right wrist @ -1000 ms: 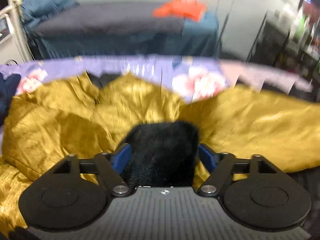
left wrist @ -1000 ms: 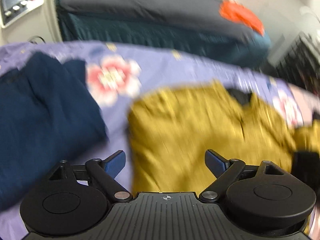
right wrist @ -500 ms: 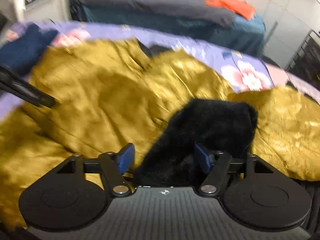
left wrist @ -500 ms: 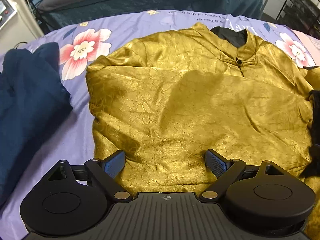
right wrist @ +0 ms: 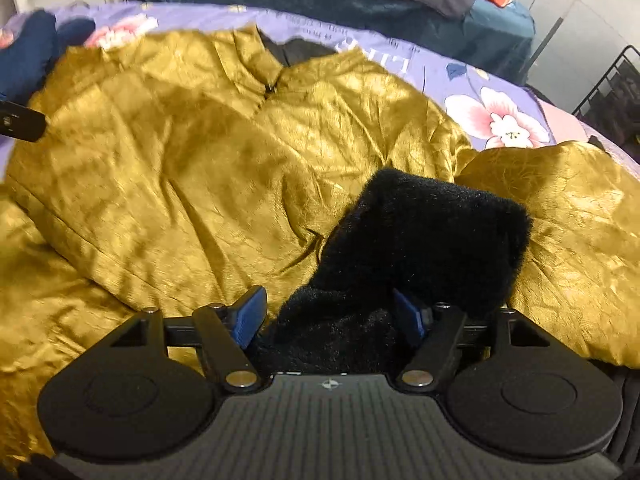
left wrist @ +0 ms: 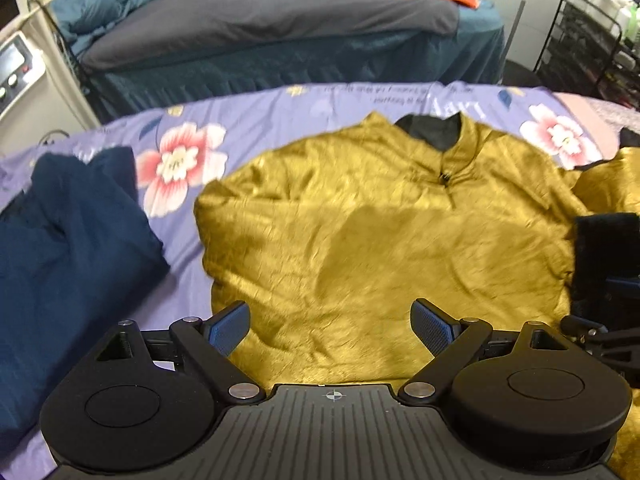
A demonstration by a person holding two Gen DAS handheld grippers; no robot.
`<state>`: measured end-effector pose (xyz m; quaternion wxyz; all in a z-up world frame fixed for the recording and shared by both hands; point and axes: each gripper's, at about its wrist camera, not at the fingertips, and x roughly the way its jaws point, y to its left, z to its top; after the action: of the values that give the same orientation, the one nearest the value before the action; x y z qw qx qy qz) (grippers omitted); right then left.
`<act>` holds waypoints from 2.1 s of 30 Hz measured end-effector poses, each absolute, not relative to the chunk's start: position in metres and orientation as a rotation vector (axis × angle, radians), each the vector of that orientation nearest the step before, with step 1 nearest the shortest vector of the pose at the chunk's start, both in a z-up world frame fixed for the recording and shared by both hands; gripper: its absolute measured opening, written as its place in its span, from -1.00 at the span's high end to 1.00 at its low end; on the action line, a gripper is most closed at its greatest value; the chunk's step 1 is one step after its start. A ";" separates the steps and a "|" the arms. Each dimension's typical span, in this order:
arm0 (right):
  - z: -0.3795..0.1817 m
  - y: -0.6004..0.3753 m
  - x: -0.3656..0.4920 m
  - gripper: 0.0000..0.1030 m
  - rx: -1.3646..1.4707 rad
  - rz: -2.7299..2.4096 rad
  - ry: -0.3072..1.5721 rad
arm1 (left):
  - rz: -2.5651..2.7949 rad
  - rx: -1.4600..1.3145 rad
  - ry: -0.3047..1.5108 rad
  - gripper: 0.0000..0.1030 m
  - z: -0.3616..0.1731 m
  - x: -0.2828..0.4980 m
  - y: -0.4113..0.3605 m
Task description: Fold large clothes
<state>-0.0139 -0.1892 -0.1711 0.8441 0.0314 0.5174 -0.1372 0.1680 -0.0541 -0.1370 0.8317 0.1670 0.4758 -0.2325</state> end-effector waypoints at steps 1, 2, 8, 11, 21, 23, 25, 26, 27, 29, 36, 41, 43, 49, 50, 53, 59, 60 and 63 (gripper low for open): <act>-0.165 -0.190 -0.017 -0.43 0.079 -0.289 1.078 | -0.500 0.353 1.002 -1.00 -0.134 0.166 -0.056; -0.159 -0.190 -0.022 -0.43 0.096 -0.291 1.063 | -0.507 0.353 0.997 -1.00 -0.132 0.165 -0.057; -0.123 -0.216 -0.053 -0.45 0.285 -0.374 0.954 | -0.507 0.382 1.025 -1.00 -0.150 0.158 -0.059; -0.105 -0.244 -0.076 -0.46 0.353 -0.478 0.900 | -0.488 0.394 1.080 -1.00 -0.172 0.151 -0.050; -0.079 -0.402 -0.212 -0.43 0.794 -1.011 0.586 | -0.375 0.338 1.152 -1.00 -0.188 0.135 -0.011; -0.082 -0.428 -0.238 -0.32 0.915 -1.081 0.483 | -0.362 0.323 1.154 -1.00 -0.184 0.136 -0.008; -0.086 -0.448 -0.258 -0.23 1.005 -1.128 0.382 | -0.348 0.306 1.150 -1.00 -0.180 0.137 -0.004; -0.088 -0.456 -0.266 -0.20 1.034 -1.152 0.341 | -0.340 0.303 1.150 -1.00 -0.179 0.137 -0.003; -0.090 -0.463 -0.272 -0.19 1.054 -1.167 0.305 | -0.334 0.303 1.150 -1.00 -0.178 0.136 -0.002; -0.094 -0.476 -0.279 -0.17 1.081 -1.181 0.264 | -0.321 0.308 1.148 -1.00 -0.176 0.135 0.000; -0.107 -0.501 -0.287 0.20 1.090 -1.166 0.221 | -0.266 0.270 1.158 -1.00 -0.175 0.131 0.018; -0.085 -0.496 -0.272 0.48 0.959 -1.110 0.252 | -0.229 0.235 1.168 -1.00 -0.176 0.130 0.032; -0.068 -0.486 -0.255 0.50 0.867 -1.055 0.271 | -0.224 0.226 1.172 -1.00 -0.178 0.129 0.035; -0.013 -0.430 -0.154 0.52 0.570 -0.746 0.334 | -0.196 0.194 1.156 -1.00 -0.175 0.133 0.048; -0.008 -0.415 -0.131 0.52 0.526 -0.672 0.349 | -0.188 0.181 1.150 -1.00 -0.173 0.135 0.052; -0.002 -0.360 -0.061 0.52 0.415 -0.438 0.411 | -0.150 0.144 1.124 -1.00 -0.167 0.139 0.069; -0.037 -0.213 0.057 0.53 0.120 -0.072 0.584 | -0.072 0.121 1.102 -1.00 -0.161 0.139 0.104; -0.047 -0.189 0.071 0.53 0.095 -0.020 0.619 | -0.059 0.114 1.103 -1.00 -0.161 0.138 0.111; -0.089 -0.118 0.104 0.44 -0.066 0.074 0.745 | -0.036 0.092 1.115 -1.00 -0.164 0.134 0.124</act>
<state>0.1040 -0.1181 -0.0888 0.9302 -0.0321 0.3638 0.0361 0.1342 0.1244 -0.1640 0.8474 0.0437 0.5290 -0.0171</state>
